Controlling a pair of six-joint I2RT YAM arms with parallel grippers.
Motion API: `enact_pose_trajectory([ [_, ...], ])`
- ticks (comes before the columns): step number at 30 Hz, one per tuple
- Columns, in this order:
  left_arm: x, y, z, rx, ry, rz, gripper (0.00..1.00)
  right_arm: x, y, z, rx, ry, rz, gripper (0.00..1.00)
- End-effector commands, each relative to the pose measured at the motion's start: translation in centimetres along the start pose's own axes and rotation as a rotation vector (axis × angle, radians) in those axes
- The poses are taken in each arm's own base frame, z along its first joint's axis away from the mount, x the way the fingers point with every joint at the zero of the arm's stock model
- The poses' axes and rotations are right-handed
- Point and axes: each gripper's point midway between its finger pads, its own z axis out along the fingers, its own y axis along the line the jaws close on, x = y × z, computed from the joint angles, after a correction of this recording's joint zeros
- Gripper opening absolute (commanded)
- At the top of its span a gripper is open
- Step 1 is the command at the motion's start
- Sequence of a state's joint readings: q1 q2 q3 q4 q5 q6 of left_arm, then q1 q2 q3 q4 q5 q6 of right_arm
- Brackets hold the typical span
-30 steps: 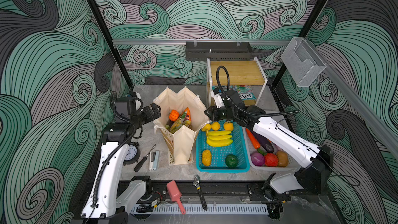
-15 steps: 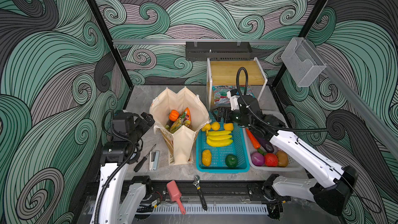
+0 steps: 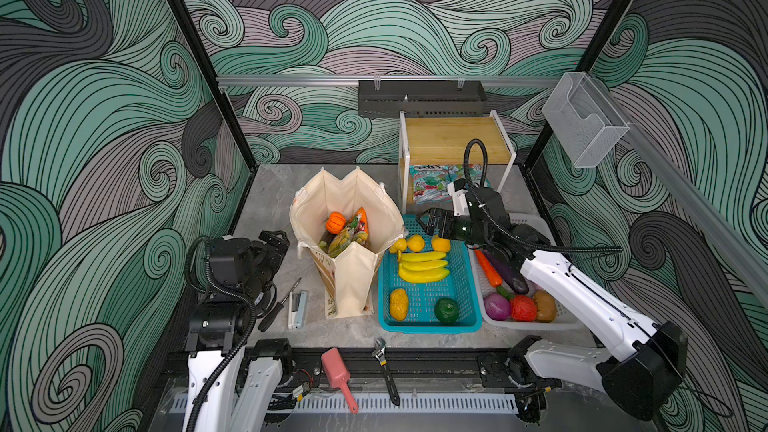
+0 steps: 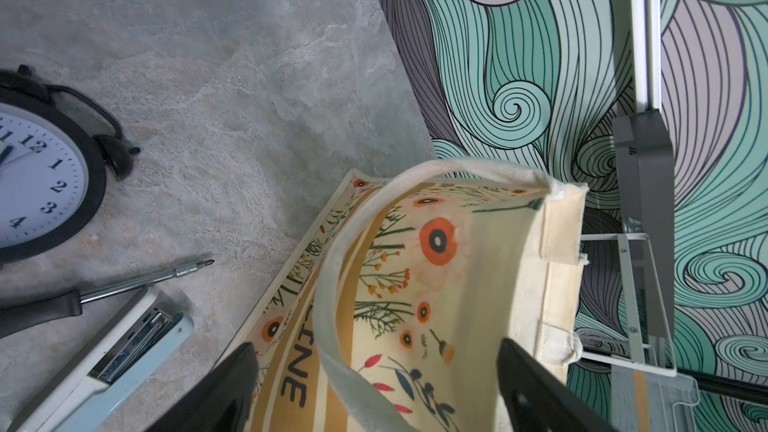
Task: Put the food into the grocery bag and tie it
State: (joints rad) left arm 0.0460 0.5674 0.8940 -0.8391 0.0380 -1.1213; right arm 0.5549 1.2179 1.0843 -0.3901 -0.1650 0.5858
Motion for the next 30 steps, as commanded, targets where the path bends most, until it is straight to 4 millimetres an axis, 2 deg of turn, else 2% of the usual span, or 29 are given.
enact_pose_trajectory([
  [1, 0.9, 2.6, 0.3, -0.061, 0.012, -0.141, 0.88, -0.6, 0.4, 0.0, -0.041, -0.029, 0.015, 0.99],
  [3, 1.8, 2.8, 1.3, -0.042, 0.046, -0.195, 0.88, -0.5, 0.3, -0.1, -0.044, -0.031, 0.019, 1.0],
  [7, 4.8, 2.1, 5.2, 0.075, 0.207, -0.338, 0.86, -0.3, 0.0, -0.2, -0.044, -0.03, 0.021, 1.0],
  [11, 5.3, 2.1, 8.1, 0.168, 0.223, -0.387, 0.86, -0.4, 0.1, -0.3, -0.048, -0.034, 0.02, 1.0],
  [19, 4.6, 1.8, 7.9, 0.142, 0.195, -0.37, 0.87, 0.1, -0.2, 0.5, -0.05, -0.017, 0.028, 0.99],
  [22, 4.8, 1.0, 7.9, 0.17, 0.219, -0.404, 0.86, 0.1, -0.1, 0.7, -0.054, -0.01, 0.029, 1.0],
  [26, 6.2, -0.5, 7.8, 0.221, 0.333, -0.436, 0.72, 0.2, -0.2, 1.1, -0.052, -0.001, 0.03, 0.99],
  [30, 6.2, 0.0, 8.2, 0.203, 0.326, -0.456, 0.54, 0.3, -0.2, 1.5, -0.057, 0.0, 0.039, 0.99],
])
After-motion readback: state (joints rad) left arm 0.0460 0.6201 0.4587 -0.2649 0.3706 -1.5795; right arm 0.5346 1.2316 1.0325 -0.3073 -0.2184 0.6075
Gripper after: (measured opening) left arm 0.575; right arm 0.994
